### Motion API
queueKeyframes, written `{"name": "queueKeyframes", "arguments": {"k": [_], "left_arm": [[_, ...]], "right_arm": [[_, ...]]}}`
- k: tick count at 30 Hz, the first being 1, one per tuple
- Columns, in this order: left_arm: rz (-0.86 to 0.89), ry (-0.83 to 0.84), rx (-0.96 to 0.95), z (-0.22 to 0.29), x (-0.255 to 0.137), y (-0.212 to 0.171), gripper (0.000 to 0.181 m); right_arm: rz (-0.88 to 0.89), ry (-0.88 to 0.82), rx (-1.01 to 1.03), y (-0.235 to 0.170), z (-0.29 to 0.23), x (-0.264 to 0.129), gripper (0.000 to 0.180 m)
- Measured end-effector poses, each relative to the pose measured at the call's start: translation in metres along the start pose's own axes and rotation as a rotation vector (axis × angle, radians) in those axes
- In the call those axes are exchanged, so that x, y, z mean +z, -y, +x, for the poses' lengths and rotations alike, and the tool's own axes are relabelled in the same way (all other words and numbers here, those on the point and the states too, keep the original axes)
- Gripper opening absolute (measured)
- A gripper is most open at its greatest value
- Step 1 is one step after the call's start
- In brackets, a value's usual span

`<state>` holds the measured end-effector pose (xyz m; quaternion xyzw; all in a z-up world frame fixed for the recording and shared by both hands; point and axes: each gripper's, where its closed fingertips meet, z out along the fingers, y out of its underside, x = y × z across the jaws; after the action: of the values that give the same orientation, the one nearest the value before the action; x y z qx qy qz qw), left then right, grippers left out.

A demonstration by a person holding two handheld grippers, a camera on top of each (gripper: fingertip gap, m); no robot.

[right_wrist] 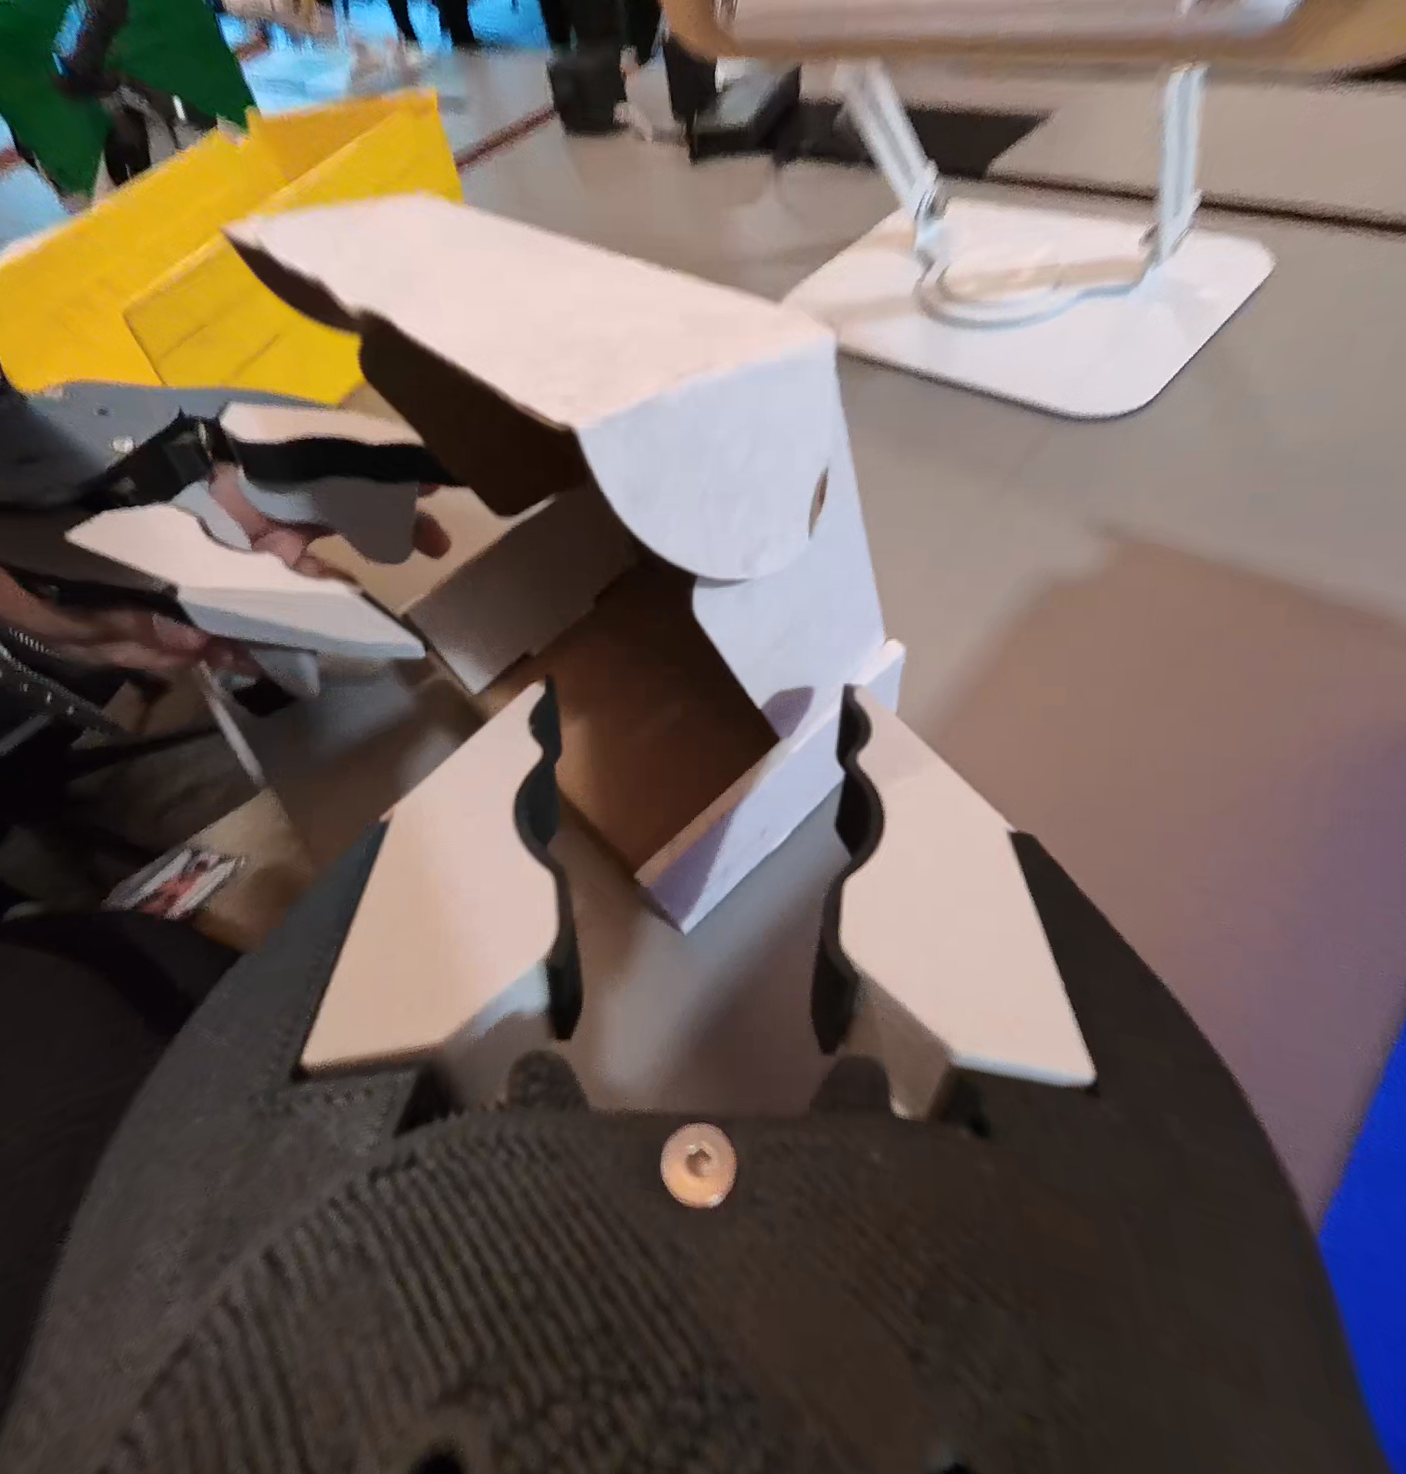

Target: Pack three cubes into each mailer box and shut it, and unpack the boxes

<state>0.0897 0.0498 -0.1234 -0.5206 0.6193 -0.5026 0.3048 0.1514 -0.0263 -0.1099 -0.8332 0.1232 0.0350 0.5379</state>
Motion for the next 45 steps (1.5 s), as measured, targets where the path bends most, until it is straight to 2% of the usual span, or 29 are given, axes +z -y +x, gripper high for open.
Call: {"name": "queueKeyframes", "arguments": {"k": [3,5,13,19,25,32,35,37,40,41,45], "left_arm": [[0.055,0.021,0.03,-0.003,-0.006,0.008,0.087],[0.108,0.039,0.075,-0.007,-0.009,0.015,0.087],[0.096,-0.028,0.143,0.011,-0.006,0.01,0.087],[-0.008,-0.034,0.06,0.002,-0.003,-0.004,0.087],[-0.003,0.039,0.094,-0.009,-0.011,-0.002,0.087],[0.075,0.2,0.328,-0.013,-0.027,0.008,0.083],[0.145,0.22,0.413,-0.005,-0.03,0.019,0.069],[0.155,0.242,0.443,-0.004,-0.03,0.02,0.044],[0.154,0.289,0.475,-0.008,-0.033,0.023,0.025],[0.162,0.283,0.473,-0.007,-0.034,0.024,0.018],[0.128,0.24,0.438,0.0,-0.035,0.016,0.018]], "right_arm": [[0.144,0.019,0.041,0.014,0.003,-0.005,0.07],[0.178,0.077,0.092,0.017,-0.002,-0.003,0.07],[0.116,0.108,0.079,0.002,-0.011,0.011,0.07],[0.06,0.115,0.077,-0.009,-0.012,0.016,0.073],[0.108,-0.009,-0.001,-0.004,-0.004,-0.004,0.076],[0.15,-0.144,-0.155,-0.003,-0.008,-0.02,0.065],[0.149,-0.149,-0.22,-0.001,-0.012,-0.016,0.059],[0.145,-0.154,-0.256,-0.001,-0.015,-0.015,0.051],[0.128,-0.17,-0.321,-0.002,-0.019,-0.018,0.017],[0.112,-0.183,-0.343,-0.002,-0.019,-0.019,0.015],[0.025,-0.216,-0.409,-0.014,-0.021,-0.019,0.006]]}}
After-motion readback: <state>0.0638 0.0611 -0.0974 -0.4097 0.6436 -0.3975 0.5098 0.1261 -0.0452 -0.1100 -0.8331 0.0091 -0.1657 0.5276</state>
